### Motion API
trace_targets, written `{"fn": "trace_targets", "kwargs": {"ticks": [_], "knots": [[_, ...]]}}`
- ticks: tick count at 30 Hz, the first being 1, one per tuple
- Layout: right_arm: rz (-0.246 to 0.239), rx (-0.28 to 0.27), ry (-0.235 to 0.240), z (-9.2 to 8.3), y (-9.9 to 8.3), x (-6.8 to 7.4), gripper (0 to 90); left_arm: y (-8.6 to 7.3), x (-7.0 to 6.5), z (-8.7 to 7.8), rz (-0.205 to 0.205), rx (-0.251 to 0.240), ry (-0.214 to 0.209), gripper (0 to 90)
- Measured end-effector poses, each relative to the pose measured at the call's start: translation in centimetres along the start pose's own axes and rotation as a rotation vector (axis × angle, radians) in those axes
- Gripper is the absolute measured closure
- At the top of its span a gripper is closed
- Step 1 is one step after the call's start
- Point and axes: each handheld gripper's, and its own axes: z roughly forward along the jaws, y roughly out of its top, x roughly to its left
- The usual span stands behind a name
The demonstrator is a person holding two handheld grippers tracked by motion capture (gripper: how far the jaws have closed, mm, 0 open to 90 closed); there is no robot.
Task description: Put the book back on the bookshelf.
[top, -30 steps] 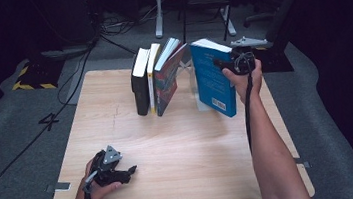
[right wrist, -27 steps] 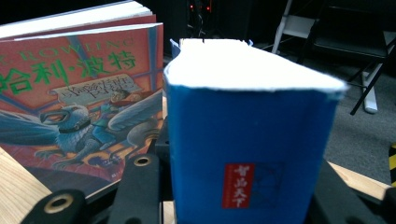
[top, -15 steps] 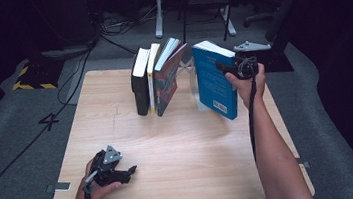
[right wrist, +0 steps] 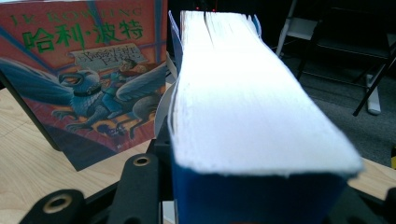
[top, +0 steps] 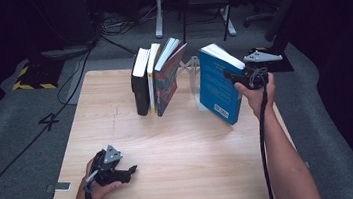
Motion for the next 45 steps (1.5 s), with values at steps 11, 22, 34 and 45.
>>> {"fn": "trace_targets", "kwargs": {"ticks": [11, 22, 34, 45], "knots": [[0.030, -0.024, 0.031, -1.4, -2.3, -0.7, 60.1, 0.1, 0.0, 0.1, -0.001, 0.000, -0.003, 19.0], [0.020, -0.040, 0.023, -2.0, -3.3, -0.6, 59.4, 0.1, 0.0, 0.1, -0.001, 0.000, -0.002, 19.0], [0.016, -0.057, 0.018, -2.2, -4.2, -0.9, 49.8, 0.1, 0.0, 0.1, -0.002, -0.001, -0.001, 18.9], [0.031, -0.035, 0.063, -1.6, -7.9, -1.2, 45.1, 0.1, 0.0, 0.1, -0.002, -0.001, -0.001, 18.9]]}}
